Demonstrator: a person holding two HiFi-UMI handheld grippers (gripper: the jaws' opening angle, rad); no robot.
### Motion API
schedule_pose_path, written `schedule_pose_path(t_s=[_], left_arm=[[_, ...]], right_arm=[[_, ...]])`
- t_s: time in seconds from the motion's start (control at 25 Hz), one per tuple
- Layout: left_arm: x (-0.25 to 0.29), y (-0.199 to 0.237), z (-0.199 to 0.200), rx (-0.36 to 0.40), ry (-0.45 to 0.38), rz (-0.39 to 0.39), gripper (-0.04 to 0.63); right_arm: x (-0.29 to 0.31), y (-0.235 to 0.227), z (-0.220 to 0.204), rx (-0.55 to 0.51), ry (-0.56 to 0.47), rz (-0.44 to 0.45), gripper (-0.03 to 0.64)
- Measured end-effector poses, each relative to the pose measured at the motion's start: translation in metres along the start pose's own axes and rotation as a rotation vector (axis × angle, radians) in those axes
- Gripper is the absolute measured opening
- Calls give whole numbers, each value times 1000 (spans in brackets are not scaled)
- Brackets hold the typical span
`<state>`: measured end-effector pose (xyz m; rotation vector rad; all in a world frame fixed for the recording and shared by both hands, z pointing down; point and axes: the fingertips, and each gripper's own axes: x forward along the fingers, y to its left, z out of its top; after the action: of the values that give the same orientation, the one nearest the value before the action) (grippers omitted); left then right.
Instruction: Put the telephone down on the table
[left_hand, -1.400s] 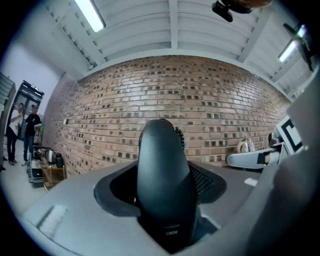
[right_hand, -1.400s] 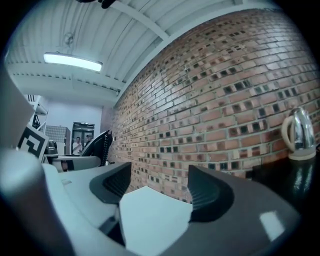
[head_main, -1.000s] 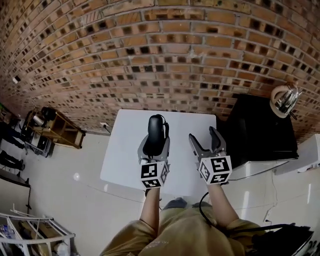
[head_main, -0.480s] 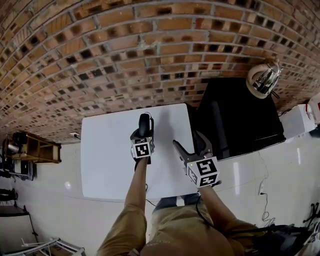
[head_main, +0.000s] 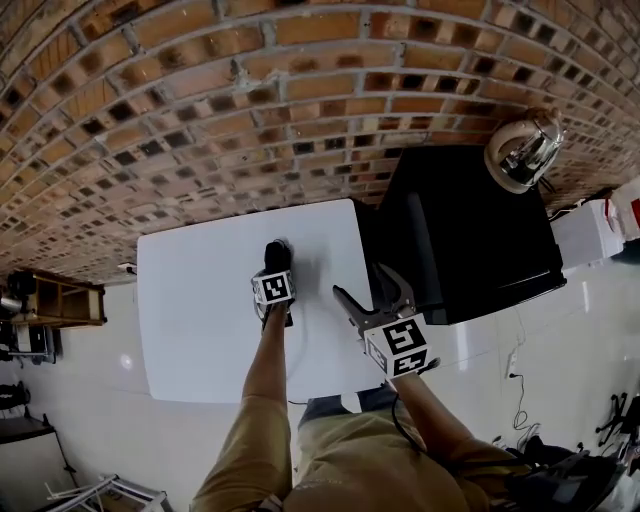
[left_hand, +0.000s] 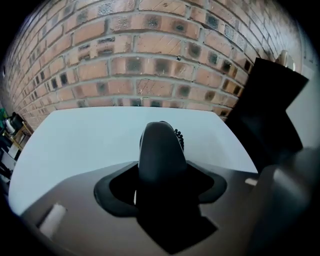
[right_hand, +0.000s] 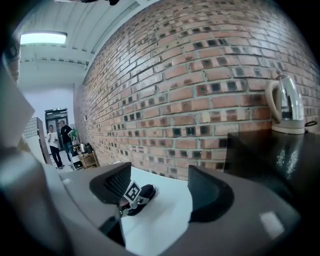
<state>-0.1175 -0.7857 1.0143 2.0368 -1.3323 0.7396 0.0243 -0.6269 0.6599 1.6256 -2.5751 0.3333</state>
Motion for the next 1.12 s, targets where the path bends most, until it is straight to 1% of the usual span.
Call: schedule_pose_path(t_s=[0.08, 0.12, 0.16, 0.2, 0.24, 0.32, 0.4, 0.52, 0.6, 0.68, 0.76, 0.88, 0.96, 1.12], left_arm=[[10, 5, -22, -54, 69, 1, 299], [11, 7, -29, -75, 88, 0, 365], [8, 8, -32, -90, 90, -3, 463], [0, 8, -29, -96, 71, -6, 472], [-15, 9, -20, -93, 32, -4, 472], [-62, 8, 16, -60, -86, 13, 471], [-128, 0, 66, -34, -236, 14, 471], [-238, -26, 135, -17, -490, -16, 469], [-308, -43, 168, 38, -646, -15, 468], [-368, -51, 187, 105, -759, 27, 467], [-417, -57, 196, 152, -834, 82, 468], [-469, -69, 202, 216, -913, 157, 466], [-490, -76, 204, 239, -938, 187, 465], [-508, -79, 205, 231, -959, 203, 447]], right_arm=[[5, -1, 1, -3, -5, 9, 345], [7, -3, 0, -10, -13, 15, 345], [9, -3, 0, -13, -20, 23, 345], [10, -3, 0, -10, -25, 29, 345], [11, -1, 2, -2, -31, 35, 345], [15, 5, 14, 19, -51, 50, 345], [19, 12, 33, 32, -88, 68, 345], [18, 16, 62, 41, -156, 80, 345], [17, 18, 79, 35, -191, 70, 345], [14, 23, 96, 17, -229, 66, 345], [8, 30, 116, -6, -280, 71, 345], [-8, 38, 141, -59, -355, 58, 345], [-18, 41, 152, -96, -392, 26, 345], [-35, 42, 159, -128, -423, -15, 345]])
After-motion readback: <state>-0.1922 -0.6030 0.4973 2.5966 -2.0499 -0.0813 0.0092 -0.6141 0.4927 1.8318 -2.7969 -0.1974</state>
